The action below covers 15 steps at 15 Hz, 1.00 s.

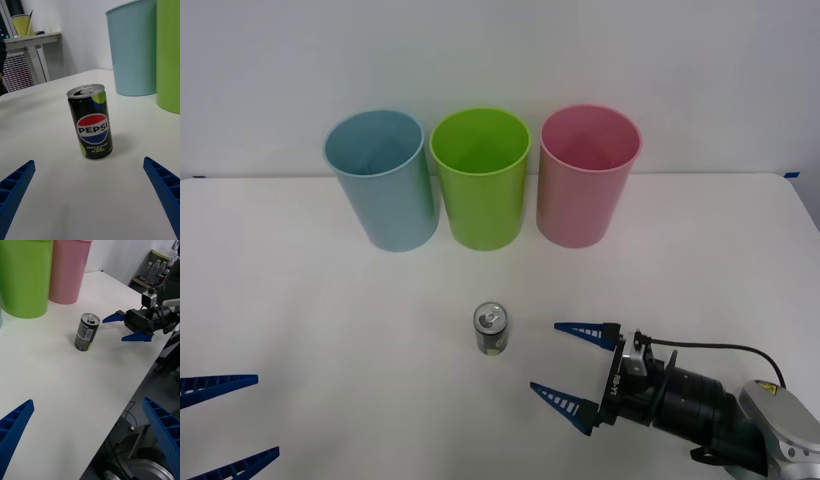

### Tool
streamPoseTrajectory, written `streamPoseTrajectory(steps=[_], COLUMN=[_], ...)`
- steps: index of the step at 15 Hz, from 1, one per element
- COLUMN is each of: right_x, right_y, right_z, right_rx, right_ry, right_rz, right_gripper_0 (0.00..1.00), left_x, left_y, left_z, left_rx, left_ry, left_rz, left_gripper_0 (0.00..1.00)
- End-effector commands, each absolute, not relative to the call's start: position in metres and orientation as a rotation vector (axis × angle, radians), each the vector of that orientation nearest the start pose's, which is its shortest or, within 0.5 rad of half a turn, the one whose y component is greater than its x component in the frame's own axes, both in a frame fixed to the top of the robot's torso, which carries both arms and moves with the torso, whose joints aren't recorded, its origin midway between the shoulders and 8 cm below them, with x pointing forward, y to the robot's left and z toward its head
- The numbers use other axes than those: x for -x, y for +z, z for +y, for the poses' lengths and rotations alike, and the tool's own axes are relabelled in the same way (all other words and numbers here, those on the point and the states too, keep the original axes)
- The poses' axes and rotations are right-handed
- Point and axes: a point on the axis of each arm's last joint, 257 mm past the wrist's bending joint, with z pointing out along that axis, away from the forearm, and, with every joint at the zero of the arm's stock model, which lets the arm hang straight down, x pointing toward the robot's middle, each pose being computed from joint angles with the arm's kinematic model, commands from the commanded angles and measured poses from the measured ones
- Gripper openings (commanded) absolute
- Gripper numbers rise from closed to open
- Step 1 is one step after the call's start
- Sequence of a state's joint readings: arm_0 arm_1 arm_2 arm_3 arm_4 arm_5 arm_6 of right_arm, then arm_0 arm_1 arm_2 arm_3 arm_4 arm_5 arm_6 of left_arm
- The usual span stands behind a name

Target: Put cans in the blue bin and PET bottles in the pink bin and trash in the green bin.

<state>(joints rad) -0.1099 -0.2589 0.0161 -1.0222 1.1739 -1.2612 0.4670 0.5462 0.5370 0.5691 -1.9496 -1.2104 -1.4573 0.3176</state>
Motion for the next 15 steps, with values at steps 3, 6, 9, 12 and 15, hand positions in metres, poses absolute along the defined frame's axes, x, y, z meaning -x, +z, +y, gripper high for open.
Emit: streamPoseTrajectory(steps=[3,6,9,12,15], right_x=[-0.383,-0.386,-0.386,-0.386,-0.385], right_y=[-0.32,-0.311,-0.307,-0.305,-0.302], right_z=[-0.086,-0.085,-0.084,-0.084,-0.082], right_rx=[0.911,0.906,0.912,0.915,0.923], right_ry=[0.863,0.857,0.85,0.849,0.848], right_rz=[1.382,1.355,1.337,1.327,1.318], right_gripper_0=[1.0,1.0,1.0,1.0,1.0], left_x=[-0.243,-0.243,-0.243,-0.243,-0.243], left_y=[-0.205,-0.205,-0.205,-0.205,-0.205], left_z=[0.291,0.291,0.291,0.291,0.291], left_rx=[-0.824,-0.824,-0.824,-0.824,-0.824], left_ry=[-0.732,-0.732,-0.732,-0.732,-0.732], left_rz=[1.829,1.829,1.829,1.829,1.829], left_gripper_0=[1.0,1.0,1.0,1.0,1.0])
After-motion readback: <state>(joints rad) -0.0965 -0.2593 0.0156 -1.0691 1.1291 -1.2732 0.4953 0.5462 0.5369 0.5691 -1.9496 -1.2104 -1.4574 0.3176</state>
